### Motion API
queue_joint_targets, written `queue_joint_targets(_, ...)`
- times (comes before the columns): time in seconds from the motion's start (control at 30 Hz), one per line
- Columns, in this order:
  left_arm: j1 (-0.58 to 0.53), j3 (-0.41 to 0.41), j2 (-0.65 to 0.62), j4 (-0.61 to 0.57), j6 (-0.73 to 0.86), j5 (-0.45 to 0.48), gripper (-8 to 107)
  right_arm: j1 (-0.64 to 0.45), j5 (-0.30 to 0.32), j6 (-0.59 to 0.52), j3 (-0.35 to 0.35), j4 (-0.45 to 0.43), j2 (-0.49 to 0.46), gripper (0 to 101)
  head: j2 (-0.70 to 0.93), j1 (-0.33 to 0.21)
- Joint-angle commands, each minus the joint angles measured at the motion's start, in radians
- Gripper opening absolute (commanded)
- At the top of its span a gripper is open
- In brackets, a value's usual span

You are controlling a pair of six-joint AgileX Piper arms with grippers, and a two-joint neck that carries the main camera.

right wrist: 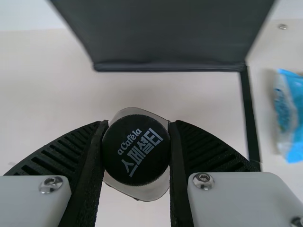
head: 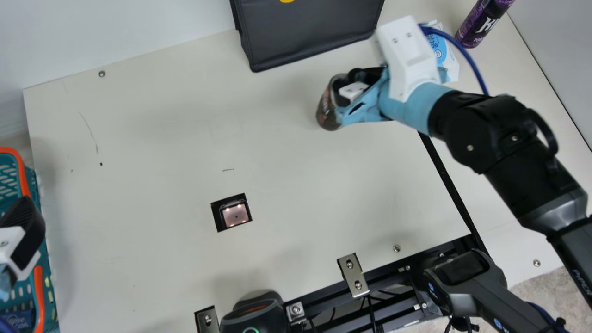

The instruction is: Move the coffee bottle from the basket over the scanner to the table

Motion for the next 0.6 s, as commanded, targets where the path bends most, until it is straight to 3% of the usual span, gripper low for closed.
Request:
queue_joint_targets(0.0,0.000,0.000,0.000,0.000,0.000,0.000,90,-0.149,0.006,-0.050,0.000,0.046,0.000,0,-0.002,-0.030)
queue_joint_targets(0.27,0.000,0.000,0.000,0.000,0.000,0.000,90,-0.382,0.011,-0.154,-0.006,0.096,0.008,0,-0.002,-0.030)
queue_joint_targets(0.57,0.000,0.000,0.000,0.000,0.000,0.000,90,-0.567,0.001,-0.198,-0.016,0.088,0.018,0,-0.002,-0.030)
